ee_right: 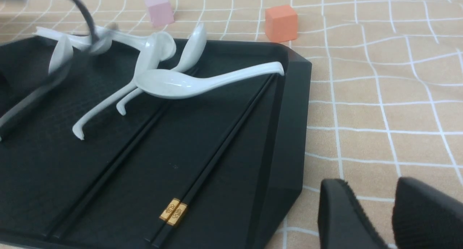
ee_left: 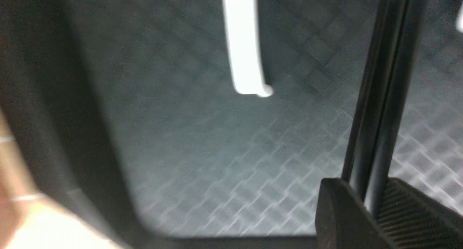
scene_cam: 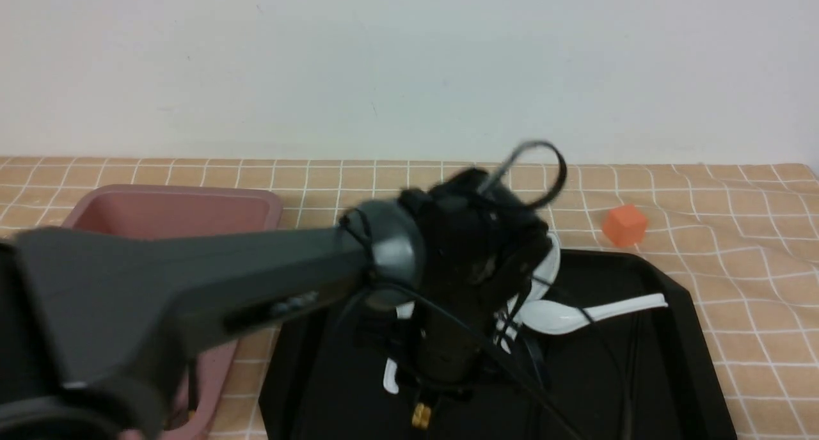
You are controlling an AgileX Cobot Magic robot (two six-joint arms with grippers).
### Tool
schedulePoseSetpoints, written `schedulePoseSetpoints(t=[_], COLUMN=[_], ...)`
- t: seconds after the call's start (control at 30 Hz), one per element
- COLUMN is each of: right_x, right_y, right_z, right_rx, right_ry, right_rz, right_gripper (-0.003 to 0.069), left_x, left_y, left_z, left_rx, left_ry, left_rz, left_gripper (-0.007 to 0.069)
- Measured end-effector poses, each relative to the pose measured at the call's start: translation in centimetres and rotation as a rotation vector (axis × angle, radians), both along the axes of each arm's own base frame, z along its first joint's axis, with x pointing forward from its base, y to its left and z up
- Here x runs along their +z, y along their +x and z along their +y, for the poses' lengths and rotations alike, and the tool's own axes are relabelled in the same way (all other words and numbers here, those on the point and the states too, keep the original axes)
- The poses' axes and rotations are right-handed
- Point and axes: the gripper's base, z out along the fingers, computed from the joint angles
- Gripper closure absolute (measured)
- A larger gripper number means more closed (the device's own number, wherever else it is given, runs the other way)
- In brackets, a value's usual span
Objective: On brown tablecloth take chopsticks from black tray and put them in box.
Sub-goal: 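Reach over to the black tray and grasp a pair of chopsticks with the left gripper, then place the chopsticks into the pink bin with the left gripper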
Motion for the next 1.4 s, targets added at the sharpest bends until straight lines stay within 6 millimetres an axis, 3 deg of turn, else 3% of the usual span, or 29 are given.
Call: schedulePoseSetpoints(t=[0.17, 0.27, 0.3, 0.37, 0.47, 0.63, 0.8, 1.0, 1.33, 1.4], right_x=[0.0, 0.0, 0.0, 0.0, 0.0, 0.0, 0.0, 0.0, 0.0, 0.0], right_y=[0.0, 0.0, 0.0, 0.0, 0.0, 0.0, 0.0, 0.0, 0.0, 0.0], right_z=[0.0, 0.0, 0.0, 0.0, 0.0, 0.0, 0.0, 0.0, 0.0, 0.0], right_rx=[0.0, 0.0, 0.0, 0.0, 0.0, 0.0, 0.0, 0.0, 0.0, 0.0], right_ry=[0.0, 0.0, 0.0, 0.0, 0.001, 0.001, 0.001, 0.001, 0.001, 0.001], right_rz=[0.0, 0.0, 0.0, 0.0, 0.0, 0.0, 0.0, 0.0, 0.0, 0.0], right_gripper=[0.0419, 0.0419, 0.0419, 0.0419, 0.0419, 0.0419, 0.0419, 0.0419, 0.0419, 0.0419], left_x=[4.3, 7.7, 7.8, 10.0, 11.0, 9.5, 4.9, 2.1, 0.7, 0.6], left_y=[0.3, 1.3, 1.5, 2.2, 2.3, 1.2, 0.3, 1.0, 2.1, 2.0], left_z=[2.2, 5.2, 5.6, 9.0, 12.9, 19.7, 24.2, 25.5, 25.6, 25.6], left_rx=[0.058, 0.125, 0.135, 0.205, 0.291, 0.44, 0.587, 0.635, 0.605, 0.594], left_ry=[-0.054, -0.105, -0.106, -0.134, -0.134, -0.06, -0.068, -0.116, -0.099, -0.088], left_rz=[-0.069, -0.131, -0.133, -0.177, -0.196, -0.14, -0.048, -0.076, -0.097, -0.084], left_gripper=[0.0501, 0.0501, 0.0501, 0.0501, 0.0501, 0.0501, 0.0501, 0.0501, 0.05, 0.0472])
